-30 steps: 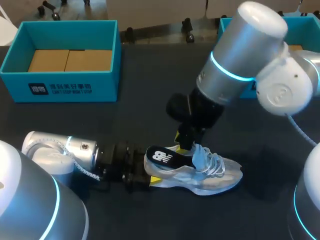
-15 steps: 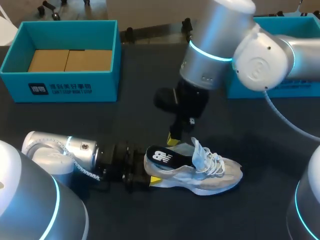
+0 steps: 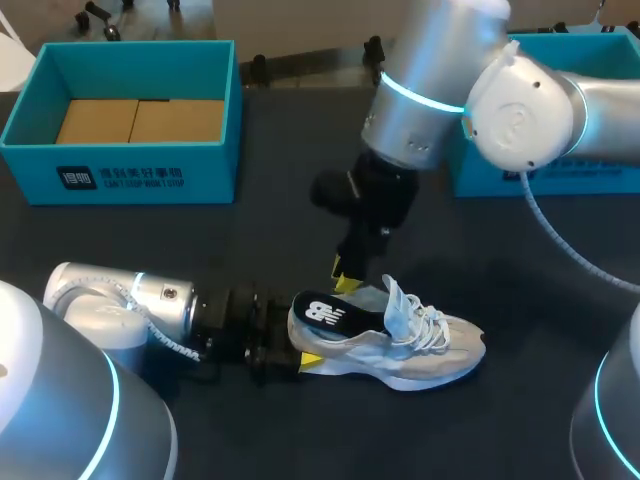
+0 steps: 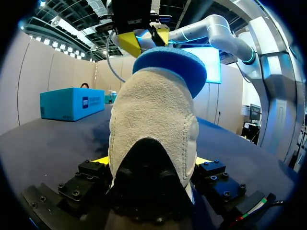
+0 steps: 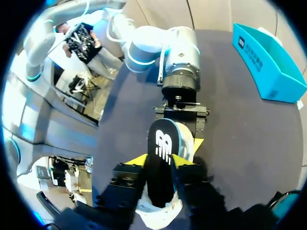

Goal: Take the shoe out of the shoebox, open the shoe tongue, remove and reinsert the insole, then place the shoe into the shoebox

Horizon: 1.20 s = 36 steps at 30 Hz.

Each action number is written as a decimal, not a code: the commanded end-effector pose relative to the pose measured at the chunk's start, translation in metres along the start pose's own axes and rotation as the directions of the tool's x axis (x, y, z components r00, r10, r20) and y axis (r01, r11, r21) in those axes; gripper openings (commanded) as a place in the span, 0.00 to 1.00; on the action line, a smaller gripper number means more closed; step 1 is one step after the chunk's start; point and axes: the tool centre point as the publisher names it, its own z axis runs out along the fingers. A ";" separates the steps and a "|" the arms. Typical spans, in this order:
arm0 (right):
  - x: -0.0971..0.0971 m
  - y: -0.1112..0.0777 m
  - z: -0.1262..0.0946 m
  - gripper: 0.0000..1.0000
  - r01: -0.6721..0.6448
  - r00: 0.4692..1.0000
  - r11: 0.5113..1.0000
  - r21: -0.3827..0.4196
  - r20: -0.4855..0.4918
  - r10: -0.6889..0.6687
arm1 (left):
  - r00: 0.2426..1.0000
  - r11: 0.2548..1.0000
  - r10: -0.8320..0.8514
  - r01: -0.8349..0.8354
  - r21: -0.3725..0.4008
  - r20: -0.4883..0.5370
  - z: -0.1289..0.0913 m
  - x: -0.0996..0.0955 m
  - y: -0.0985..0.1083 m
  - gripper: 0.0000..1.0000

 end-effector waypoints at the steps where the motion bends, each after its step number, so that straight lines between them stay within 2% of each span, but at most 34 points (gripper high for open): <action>1: -0.013 -0.010 0.005 0.47 0.006 0.998 0.999 -0.053 -0.057 -0.009 | 1.000 1.000 -0.001 0.001 -0.003 -0.001 0.001 -0.002 0.002 0.00; 10: -0.022 -0.008 0.010 0.45 -0.003 0.993 0.998 -0.055 -0.121 -0.003 | 1.000 1.000 -0.001 0.001 -0.003 -0.001 0.001 -0.002 0.002 0.00; 14: -0.026 -0.005 0.010 0.48 0.001 0.987 0.999 -0.047 -0.161 -0.009 | 1.000 1.000 -0.001 0.001 -0.003 -0.001 0.001 -0.002 0.002 0.00; 18: -0.030 -0.002 0.011 0.47 0.011 0.982 0.998 -0.056 -0.187 -0.021 | 1.000 1.000 -0.001 0.001 -0.003 -0.001 0.001 -0.002 0.002 0.00; 27: -0.034 0.000 0.024 0.47 0.022 0.966 0.996 -0.083 -0.256 -0.043 | 1.000 1.000 -0.001 0.001 -0.003 -0.001 0.001 -0.002 0.002 0.00; 30: -0.035 -0.001 0.029 0.45 0.021 0.960 0.996 -0.090 -0.276 -0.045 | 1.000 1.000 -0.001 0.001 -0.003 -0.001 0.001 -0.002 0.002 0.00; 36: -0.033 -0.002 0.034 0.34 0.013 0.952 0.995 -0.101 -0.304 -0.043 | 1.000 1.000 -0.001 0.001 -0.003 -0.001 0.001 -0.002 0.002 0.00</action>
